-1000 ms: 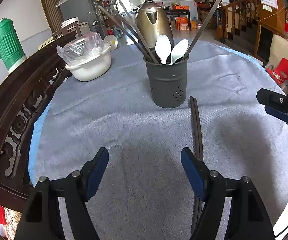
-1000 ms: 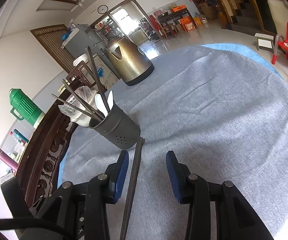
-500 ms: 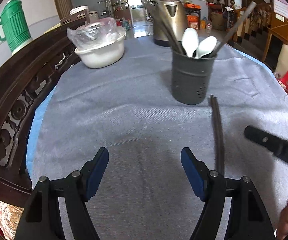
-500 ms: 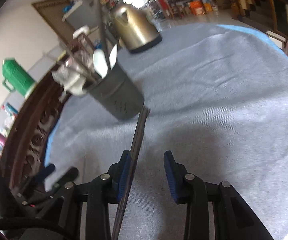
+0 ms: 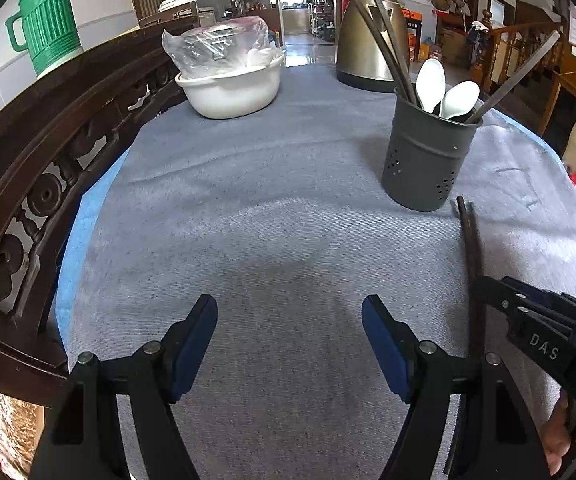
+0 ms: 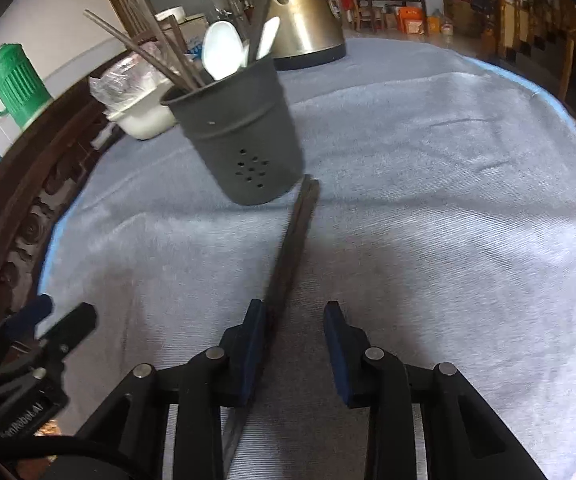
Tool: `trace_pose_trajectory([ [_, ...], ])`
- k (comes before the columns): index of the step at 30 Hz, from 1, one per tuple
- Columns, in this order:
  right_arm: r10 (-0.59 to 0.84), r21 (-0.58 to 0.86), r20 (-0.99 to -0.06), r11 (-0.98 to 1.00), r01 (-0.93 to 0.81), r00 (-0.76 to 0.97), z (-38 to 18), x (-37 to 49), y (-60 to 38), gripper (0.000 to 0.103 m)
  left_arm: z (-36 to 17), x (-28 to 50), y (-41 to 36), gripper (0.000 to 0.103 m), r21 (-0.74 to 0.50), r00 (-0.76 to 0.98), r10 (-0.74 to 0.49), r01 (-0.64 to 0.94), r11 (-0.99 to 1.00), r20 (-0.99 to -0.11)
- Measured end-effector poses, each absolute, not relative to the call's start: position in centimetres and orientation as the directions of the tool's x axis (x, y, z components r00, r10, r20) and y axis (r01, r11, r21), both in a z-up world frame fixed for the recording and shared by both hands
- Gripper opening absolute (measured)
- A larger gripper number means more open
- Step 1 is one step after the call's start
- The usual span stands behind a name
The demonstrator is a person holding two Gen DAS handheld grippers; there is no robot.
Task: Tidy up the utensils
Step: 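Grasp a dark chopstick with the right tool while the left tool grasps the other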
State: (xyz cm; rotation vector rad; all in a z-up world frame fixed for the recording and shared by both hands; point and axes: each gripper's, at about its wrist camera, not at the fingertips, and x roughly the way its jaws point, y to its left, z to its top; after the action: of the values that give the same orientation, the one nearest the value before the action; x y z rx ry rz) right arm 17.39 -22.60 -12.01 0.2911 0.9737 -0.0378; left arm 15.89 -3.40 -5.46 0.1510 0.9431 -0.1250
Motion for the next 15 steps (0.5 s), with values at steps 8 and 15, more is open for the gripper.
trace_pose_trajectory([
  [8, 0.049, 0.224, -0.828, 0.942, 0.249, 0.558, -11.7, 16.9, -25.4, 0.031, -5.8, 16.2, -3.5, 0.075, 0.058, 0.567, -0.056, 0.181, 0.982, -0.822],
  [15, 0.111, 0.296, -0.828, 0.919, 0.26, 0.55, -11.8, 17.2, -27.0, 0.032, -5.8, 16.9, -5.7, 0.075, -0.045, 0.497, -0.183, 0.276, 0.96, -0.849],
])
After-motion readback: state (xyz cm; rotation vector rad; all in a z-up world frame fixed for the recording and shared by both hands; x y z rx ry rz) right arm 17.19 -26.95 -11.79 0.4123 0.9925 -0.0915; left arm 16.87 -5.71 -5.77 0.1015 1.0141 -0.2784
